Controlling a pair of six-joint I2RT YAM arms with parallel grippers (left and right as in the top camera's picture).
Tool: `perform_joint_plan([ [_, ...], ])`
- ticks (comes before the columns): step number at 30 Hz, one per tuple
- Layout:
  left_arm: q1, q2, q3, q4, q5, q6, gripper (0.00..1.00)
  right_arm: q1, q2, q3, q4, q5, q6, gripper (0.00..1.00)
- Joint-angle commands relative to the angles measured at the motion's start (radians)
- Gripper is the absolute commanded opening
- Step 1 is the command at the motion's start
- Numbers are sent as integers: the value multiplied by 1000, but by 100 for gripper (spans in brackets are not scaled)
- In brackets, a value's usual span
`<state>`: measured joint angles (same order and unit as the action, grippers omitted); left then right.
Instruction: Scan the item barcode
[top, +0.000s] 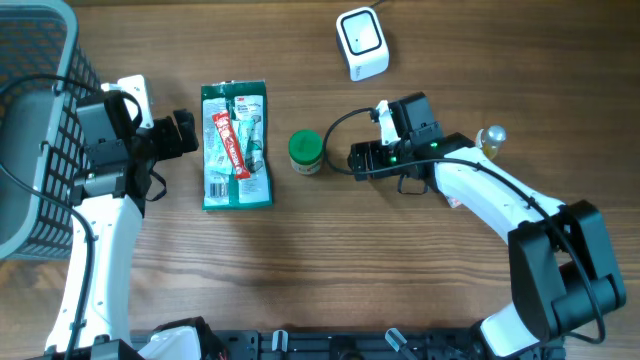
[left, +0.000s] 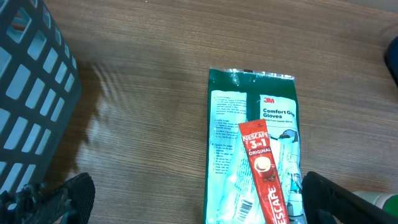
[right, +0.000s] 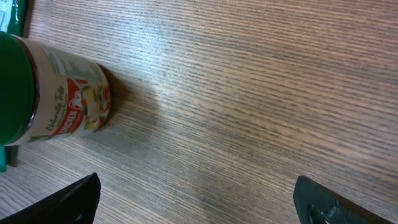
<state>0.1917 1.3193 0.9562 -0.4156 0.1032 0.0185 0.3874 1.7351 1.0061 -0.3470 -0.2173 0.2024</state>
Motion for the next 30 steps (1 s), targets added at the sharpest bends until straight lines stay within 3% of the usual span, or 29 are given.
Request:
perform_joint_plan([
  [1,5,3,7,2,4,8,100,1,0,20,23,-23,-14,100],
  [3,5,3,7,2,4,8,100,1,0,19,10,-99,23,100],
  [4,5,3,7,2,4,8,100,1,0,19,7,-169,121,100],
  [6,5,3,7,2,4,8,100,2,0,19,-10,-269,120,100],
  [7,5,3,7,2,4,8,100,1,0,19,-19,-312,119,95],
  [8,5,3,7,2,4,8,100,1,0,19,-26,-311,120,70],
  [9,5,3,7,2,4,8,100,1,0,19,-29,-298,138,53],
  [10,5,3,7,2,4,8,100,1,0,19,-35,-255,230,49],
  [12,5,3,7,2,4,8,100,1,-1,34,-68,-229,336,24],
  [14,5,3,7,2,4,8,100,2,-1,155,-224,-199,376,35],
  [16,5,3,7,2,4,8,100,2,-1,319,-396,-171,377,55],
  [19,5,3,7,2,4,8,100,55,-1,653,-665,36,501,82],
  [20,5,3,7,2,4,8,100,98,-1,718,-679,151,595,99],
  [25,5,3,7,2,4,8,100,240,86,720,-663,399,838,100],
  [30,5,3,7,2,4,8,100,393,303,720,-527,507,874,100],
])
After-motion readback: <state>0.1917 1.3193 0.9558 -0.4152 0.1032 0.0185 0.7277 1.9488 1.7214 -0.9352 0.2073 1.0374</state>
